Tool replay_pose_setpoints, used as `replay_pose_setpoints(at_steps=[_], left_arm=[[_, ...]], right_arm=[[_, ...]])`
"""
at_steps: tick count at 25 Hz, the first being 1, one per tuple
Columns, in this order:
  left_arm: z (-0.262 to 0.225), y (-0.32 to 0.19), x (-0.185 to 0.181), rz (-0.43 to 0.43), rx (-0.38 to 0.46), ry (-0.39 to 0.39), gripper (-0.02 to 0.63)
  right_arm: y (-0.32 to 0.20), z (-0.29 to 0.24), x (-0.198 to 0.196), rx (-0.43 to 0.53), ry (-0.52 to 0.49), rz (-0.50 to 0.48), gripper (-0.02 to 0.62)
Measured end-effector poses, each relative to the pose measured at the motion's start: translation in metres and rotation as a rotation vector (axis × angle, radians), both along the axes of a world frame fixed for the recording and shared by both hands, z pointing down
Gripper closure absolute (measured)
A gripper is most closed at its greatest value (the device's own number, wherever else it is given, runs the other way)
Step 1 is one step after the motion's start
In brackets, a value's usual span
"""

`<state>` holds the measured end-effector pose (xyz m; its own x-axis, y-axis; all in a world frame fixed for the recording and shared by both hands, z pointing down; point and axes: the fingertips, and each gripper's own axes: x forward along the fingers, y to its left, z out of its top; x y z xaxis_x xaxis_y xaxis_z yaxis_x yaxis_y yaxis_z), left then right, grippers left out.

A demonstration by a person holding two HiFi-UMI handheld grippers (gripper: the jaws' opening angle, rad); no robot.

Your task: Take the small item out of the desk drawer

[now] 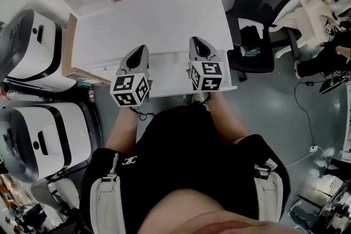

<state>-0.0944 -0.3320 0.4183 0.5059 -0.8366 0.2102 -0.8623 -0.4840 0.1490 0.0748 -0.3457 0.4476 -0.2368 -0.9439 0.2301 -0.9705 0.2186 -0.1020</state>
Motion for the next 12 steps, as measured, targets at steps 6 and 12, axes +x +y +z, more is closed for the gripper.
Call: replay_pose_setpoints(at_steps=[6,12], left_arm=[[0.004,-0.01,0.007,-0.007,-0.011,0.002,0.592],[0.016,-0.013,0.004,-0.031,-0.038,0.004,0.592]], right_arm=[[-0.015,0.024,-0.003,-0.082,-0.043,-0.043,0.458],[-0.017,0.052,-0.01,-0.178,-0.053,-0.074,0.397]])
